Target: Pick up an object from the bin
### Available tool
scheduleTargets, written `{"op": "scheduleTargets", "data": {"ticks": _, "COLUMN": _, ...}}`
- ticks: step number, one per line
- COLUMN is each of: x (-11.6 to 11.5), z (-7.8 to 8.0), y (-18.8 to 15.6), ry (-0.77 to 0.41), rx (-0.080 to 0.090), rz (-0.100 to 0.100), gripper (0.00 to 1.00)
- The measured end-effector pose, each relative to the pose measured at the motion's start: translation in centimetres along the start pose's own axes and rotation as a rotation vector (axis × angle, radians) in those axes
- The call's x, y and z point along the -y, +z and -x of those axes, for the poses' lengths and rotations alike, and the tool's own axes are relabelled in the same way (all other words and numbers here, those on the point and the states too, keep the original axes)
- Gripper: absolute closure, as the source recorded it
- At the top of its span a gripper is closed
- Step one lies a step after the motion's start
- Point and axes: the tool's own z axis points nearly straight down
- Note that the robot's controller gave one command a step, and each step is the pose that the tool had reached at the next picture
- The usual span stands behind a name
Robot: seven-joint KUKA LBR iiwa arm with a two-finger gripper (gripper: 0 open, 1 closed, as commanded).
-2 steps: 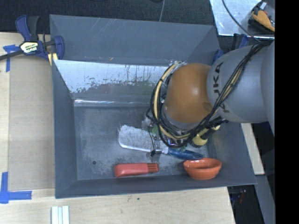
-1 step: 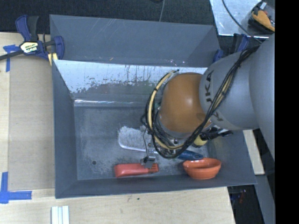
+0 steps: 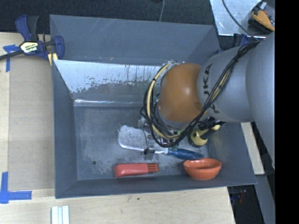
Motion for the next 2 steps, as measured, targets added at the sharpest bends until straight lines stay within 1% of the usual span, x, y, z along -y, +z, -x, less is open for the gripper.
{"op": "scheduleTargets", "data": {"ticks": 1, "x": -1.0, "z": -2.1, "y": 2.9, "ry": 0.134, "rx": 0.009, "rz": 0.002, "gripper": 0.00}}
{"op": "scheduleTargets", "data": {"ticks": 2, "x": 1.2, "z": 1.3, "y": 2.9, "ry": 0.072, "rx": 0.006, "rz": 0.001, "gripper": 1.00}}
